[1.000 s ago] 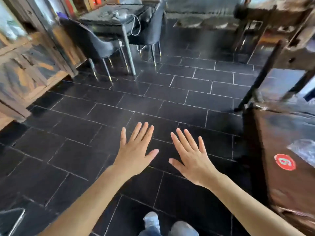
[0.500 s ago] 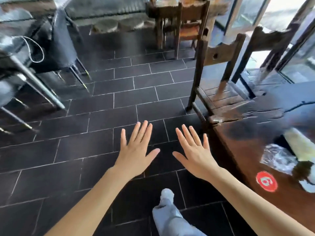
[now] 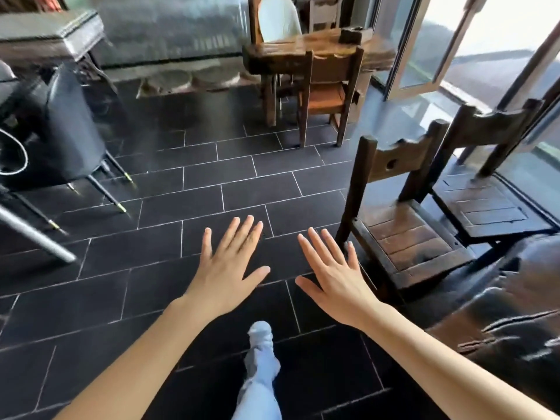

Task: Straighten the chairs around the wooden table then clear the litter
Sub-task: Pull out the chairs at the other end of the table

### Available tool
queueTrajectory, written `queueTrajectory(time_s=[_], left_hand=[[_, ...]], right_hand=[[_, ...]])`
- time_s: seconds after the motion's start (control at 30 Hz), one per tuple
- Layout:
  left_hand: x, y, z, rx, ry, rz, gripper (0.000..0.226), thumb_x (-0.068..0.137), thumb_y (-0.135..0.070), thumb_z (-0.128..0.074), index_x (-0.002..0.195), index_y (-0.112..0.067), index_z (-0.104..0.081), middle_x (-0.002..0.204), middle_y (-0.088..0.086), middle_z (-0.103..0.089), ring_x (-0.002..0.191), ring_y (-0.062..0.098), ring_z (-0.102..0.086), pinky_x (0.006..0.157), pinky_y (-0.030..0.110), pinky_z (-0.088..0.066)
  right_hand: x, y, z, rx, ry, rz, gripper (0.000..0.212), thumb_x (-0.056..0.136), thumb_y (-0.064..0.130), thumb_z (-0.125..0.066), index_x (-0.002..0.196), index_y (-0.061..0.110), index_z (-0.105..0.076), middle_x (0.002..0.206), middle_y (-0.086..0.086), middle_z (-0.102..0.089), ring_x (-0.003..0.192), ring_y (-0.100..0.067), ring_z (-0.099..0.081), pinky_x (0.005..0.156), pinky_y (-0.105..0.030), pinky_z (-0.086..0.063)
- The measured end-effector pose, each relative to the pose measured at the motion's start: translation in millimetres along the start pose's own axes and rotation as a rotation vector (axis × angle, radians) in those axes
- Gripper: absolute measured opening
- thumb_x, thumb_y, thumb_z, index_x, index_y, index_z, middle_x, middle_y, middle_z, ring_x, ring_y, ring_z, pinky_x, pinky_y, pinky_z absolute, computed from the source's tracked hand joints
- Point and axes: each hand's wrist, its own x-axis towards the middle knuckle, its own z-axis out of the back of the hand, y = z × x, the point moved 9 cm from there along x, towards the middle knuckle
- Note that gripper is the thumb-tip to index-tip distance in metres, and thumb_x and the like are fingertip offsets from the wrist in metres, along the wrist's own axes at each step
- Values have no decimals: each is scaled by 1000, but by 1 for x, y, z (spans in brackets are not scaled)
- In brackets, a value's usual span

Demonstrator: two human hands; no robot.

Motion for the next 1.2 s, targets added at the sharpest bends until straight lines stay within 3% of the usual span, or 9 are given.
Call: queueTrajectory(time_s=[0.1,0.17,0.33,0.53,0.67,0.77,0.87,1.0,1.2], left_hand=[[94,27,3,23,24,-50,81,77,-67,-1,146,-30,20,156,-11,24,142,10,26,111,49,19],[162,33,12,18,29,-107,76,89,-63,-16,147,-29,18,156,-10,23,142,11,25,112,50,17],[314,7,41,6,23,-320,73,95,-54,-28,148,-27,15,157,-8,20,144,13,22,114,52,13],[431,-43,29,75,105,-575,75,94,-57,-24,147,-27,21,154,-7,30,141,17,29,114,54,12],[521,-60,26,87,102,-648,78,90,-62,-19,143,-29,28,151,-8,37,138,18,35,114,57,14],[599,-74,29,73,58,-692,82,80,-68,-5,142,-29,31,150,-12,36,138,14,36,111,55,20],[684,-94,39,68,33,-694,85,75,-69,1,141,-27,33,148,-13,39,137,13,38,105,52,27],[774,-131,47,50,36,-764,85,73,-71,2,139,-29,35,147,-14,41,135,12,39,107,53,25],[860,-224,23,4,121,-949,81,74,-69,1,141,-33,30,150,-15,34,134,11,40,107,54,26]], right_hand=[[81,-35,17,-9,-42,-68,71,96,55,-30,150,33,11,159,8,17,144,-17,25,117,-56,7],[129,-63,30,0,-73,-149,71,96,56,-29,150,33,11,160,7,16,144,-17,24,116,-58,6],[222,-125,65,37,-127,-316,73,89,66,-16,148,37,15,157,10,19,142,-15,27,116,-54,9],[285,-204,82,164,-145,-528,71,96,54,-34,149,36,11,155,11,23,138,-9,31,117,-52,11],[338,-274,101,138,-226,-621,74,89,66,-20,150,35,9,150,12,30,140,-13,31,116,-52,10],[387,-335,117,90,-309,-674,79,80,67,-9,150,35,8,153,10,31,141,-14,32,114,-52,12],[445,-397,134,68,-330,-698,79,82,66,-10,150,34,12,154,7,32,139,-13,35,112,-54,15],[503,-455,160,77,-323,-729,79,81,67,-6,148,32,16,154,7,31,139,-13,36,113,-53,16],[499,-547,194,68,-387,-914,72,92,61,-23,148,34,13,153,11,31,139,-8,33,111,-49,18]])
